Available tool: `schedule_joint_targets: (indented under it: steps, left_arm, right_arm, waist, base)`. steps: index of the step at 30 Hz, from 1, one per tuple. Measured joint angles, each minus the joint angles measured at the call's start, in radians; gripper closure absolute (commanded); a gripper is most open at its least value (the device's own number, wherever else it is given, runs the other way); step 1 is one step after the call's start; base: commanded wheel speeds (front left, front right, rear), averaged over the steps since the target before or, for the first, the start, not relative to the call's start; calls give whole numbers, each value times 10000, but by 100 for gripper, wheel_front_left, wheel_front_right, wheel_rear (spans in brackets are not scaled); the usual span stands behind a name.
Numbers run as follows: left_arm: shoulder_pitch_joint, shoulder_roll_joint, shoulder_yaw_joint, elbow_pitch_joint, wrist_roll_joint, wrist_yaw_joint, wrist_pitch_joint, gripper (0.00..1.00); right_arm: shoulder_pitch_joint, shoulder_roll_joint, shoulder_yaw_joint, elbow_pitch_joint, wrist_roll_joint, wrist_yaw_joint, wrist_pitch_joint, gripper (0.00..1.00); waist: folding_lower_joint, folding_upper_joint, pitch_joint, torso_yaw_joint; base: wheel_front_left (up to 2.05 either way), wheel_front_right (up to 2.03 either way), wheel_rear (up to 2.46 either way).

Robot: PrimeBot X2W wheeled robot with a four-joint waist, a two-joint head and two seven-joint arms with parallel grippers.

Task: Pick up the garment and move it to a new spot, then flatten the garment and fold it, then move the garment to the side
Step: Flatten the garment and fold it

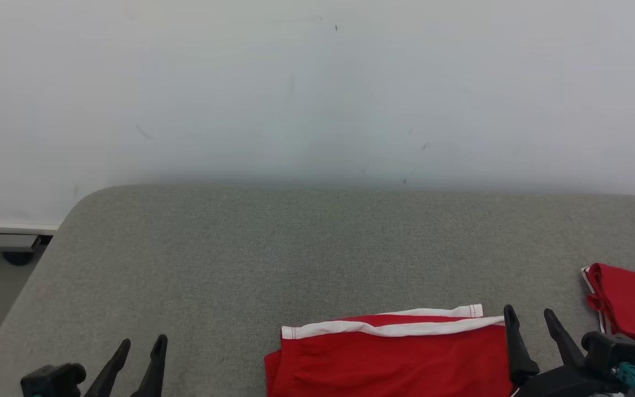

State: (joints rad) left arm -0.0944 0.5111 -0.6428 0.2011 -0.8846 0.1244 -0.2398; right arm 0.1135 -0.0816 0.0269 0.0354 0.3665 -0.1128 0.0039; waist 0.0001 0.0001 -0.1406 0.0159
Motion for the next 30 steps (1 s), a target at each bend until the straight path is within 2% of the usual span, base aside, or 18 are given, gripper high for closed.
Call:
schedule_joint_targets:
  steps: [4,8,16,20,26,30]
  left_arm:
    - [-194,-516,351,-334,-15,0,-38,0]
    - [-194,-694,422,-357,35,0,-46,0]
    - [-160,-780,431,-368,499,0,-40,0]
    - [-157,-769,322,-339,608,0,322,0]
    - [-180,-732,111,-221,767,0,1083,0]
    - [-440,-729,-81,-92,897,0,1795,0]
  right_arm:
    - [-8,19,15,128,2,40,-138,0]
    - [-29,29,92,257,2,84,-180,0]
    - [-48,6,50,328,2,134,-270,0]
    - [-47,-29,29,376,2,134,-176,0]
    - [-170,-428,21,731,19,134,798,0]
    - [-393,-826,96,1051,44,169,2017,0]
  waist:
    - [0,0,2,68]
    - [0,0,6,72]
    - [0,0,36,7]
    - [-1,0,52,-21]
    - [-1,0,59,-13]
    - [0,0,59,31]
  base:
    - [0,0,0]
    - [0,0,0]
    - [0,0,0]
    - [0,0,0]
    - [0,0,0]
    - [0,0,0]
